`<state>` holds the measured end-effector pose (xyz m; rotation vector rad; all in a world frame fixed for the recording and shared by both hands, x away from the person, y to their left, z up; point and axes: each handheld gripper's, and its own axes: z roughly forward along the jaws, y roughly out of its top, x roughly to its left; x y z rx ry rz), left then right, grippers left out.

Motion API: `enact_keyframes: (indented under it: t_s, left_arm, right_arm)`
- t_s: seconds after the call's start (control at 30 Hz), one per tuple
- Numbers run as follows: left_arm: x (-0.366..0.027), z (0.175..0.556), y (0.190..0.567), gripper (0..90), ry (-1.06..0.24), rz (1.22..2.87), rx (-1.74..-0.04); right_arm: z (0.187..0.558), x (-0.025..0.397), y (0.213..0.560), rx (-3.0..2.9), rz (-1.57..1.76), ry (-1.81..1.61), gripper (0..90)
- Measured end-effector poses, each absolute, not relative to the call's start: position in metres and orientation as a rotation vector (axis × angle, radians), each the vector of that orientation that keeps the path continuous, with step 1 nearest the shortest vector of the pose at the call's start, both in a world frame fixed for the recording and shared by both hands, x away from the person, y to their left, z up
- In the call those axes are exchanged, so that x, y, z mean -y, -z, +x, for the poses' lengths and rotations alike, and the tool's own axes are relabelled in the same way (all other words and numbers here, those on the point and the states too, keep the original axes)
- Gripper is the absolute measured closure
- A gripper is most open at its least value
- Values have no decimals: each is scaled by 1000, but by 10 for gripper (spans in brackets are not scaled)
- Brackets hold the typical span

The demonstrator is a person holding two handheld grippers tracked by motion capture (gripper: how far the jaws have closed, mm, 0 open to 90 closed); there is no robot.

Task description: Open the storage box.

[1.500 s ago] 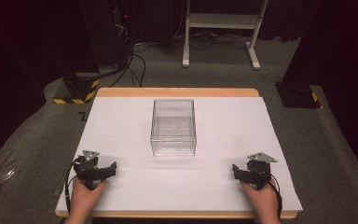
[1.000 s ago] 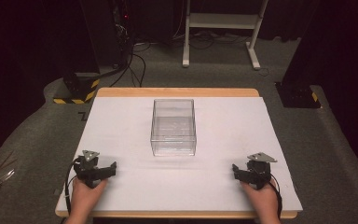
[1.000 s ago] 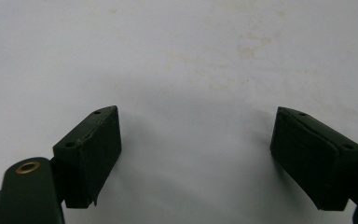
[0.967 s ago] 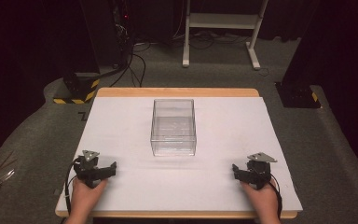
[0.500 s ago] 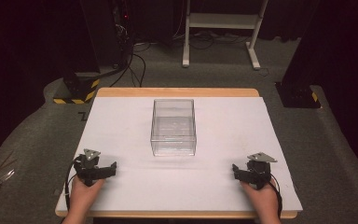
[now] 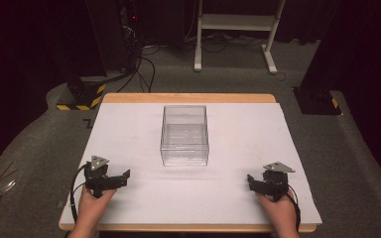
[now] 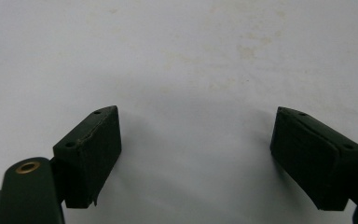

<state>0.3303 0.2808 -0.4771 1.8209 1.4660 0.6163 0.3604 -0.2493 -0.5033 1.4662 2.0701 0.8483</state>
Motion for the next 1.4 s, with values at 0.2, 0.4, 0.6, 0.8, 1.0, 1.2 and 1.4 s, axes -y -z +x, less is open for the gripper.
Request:
enact_keyframes:
  t_s: [0.2,0.4,0.6,0.8,1.0,1.2,1.4]
  left_arm:
    - [-262,325,466,6,-508,1819,-1280]
    - [-228,323,461,8,-491,1896,-1161]
    - [-200,321,455,125,-469,1890,-1049]
    - [-184,327,457,178,-391,1853,-1032]
    - [-169,343,461,361,-372,1819,-1006]
    - [-160,362,464,472,-346,1797,-993]
    - [-157,374,465,535,-332,1787,-975]
  right_arm:
    - [360,249,503,-2070,1466,-848,163]
    - [360,249,503,-2070,1465,-848,163]
    - [360,249,503,-2070,1466,-848,163]
    - [360,249,503,-2070,1466,-849,163]
    - [360,249,503,-2071,1466,-850,163]
    - [360,249,503,-2071,1466,-851,163]
    - [360,249,503,-2071,1465,-851,163]
